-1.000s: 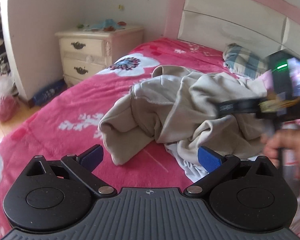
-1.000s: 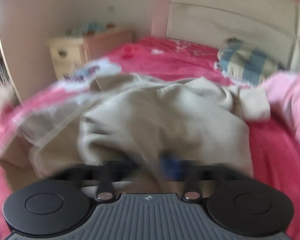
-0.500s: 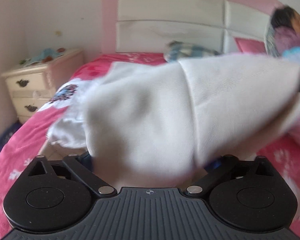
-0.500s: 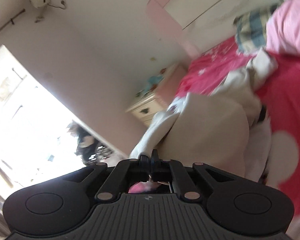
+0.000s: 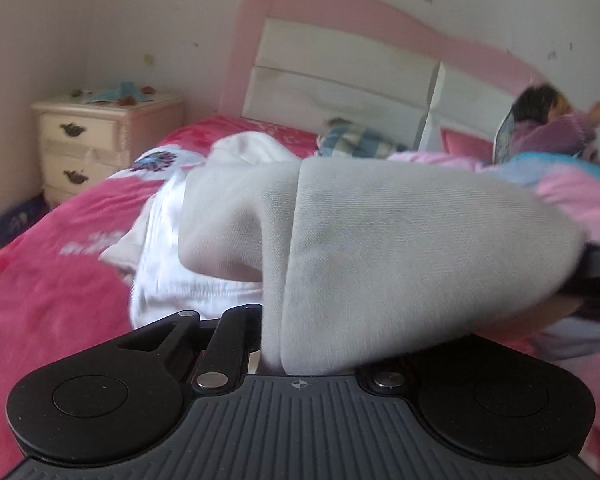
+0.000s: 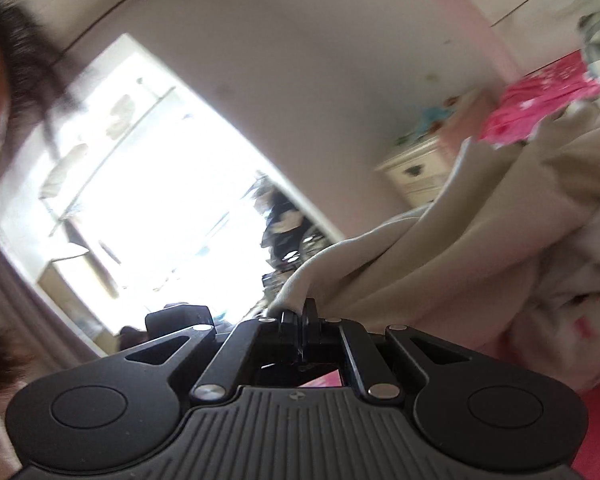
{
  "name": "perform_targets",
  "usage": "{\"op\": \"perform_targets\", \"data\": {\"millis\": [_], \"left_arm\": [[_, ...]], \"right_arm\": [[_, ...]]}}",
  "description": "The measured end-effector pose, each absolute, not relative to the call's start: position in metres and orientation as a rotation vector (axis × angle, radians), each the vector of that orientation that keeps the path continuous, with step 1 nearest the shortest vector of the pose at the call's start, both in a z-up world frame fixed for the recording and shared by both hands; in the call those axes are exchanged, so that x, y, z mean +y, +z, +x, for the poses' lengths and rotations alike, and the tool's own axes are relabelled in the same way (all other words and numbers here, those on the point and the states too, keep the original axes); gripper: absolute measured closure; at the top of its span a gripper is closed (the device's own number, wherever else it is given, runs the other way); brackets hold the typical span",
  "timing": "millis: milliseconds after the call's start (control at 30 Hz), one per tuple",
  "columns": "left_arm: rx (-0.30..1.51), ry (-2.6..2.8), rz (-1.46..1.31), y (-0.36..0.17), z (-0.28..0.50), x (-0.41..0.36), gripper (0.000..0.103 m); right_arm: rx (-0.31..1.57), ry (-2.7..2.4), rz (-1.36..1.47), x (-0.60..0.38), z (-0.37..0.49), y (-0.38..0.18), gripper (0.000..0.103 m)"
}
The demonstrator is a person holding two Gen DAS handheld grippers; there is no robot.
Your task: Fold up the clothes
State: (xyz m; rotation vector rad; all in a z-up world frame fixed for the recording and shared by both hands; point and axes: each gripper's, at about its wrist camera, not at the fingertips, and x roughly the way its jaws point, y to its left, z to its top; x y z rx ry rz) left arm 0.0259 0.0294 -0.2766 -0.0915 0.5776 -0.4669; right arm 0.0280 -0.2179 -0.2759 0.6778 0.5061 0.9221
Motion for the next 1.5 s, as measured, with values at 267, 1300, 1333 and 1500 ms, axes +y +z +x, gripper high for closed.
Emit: {"op": "perform_targets", "data": {"millis": [267,1300,1333,1500], "left_arm": [[0.517,-0.495,-0.225,-0.241,-0.059,0.063,0.093],[1.008,-0.399,-0.18,-0.281,-0.117,0.1,0.045],[1.01,-0.395,-0.206,-0.277,-0.118,0.104,0.045],[0.981,-0.403,-0.325,-0.269,-0.135,0.126,0.043]], "right_arm": [[0.446,1.093,0.653,-0.202,-0.043,-0.231,0.099],[1.099,0.46,0.653,-0.204,-0.124,-0.333,0.04],[1.097,0.453,0.68,-0.214,-0.133,-0.331,0.036],[1.112,0.418,0.803,-0.26,-0.149,-0.327,0.029]]}}
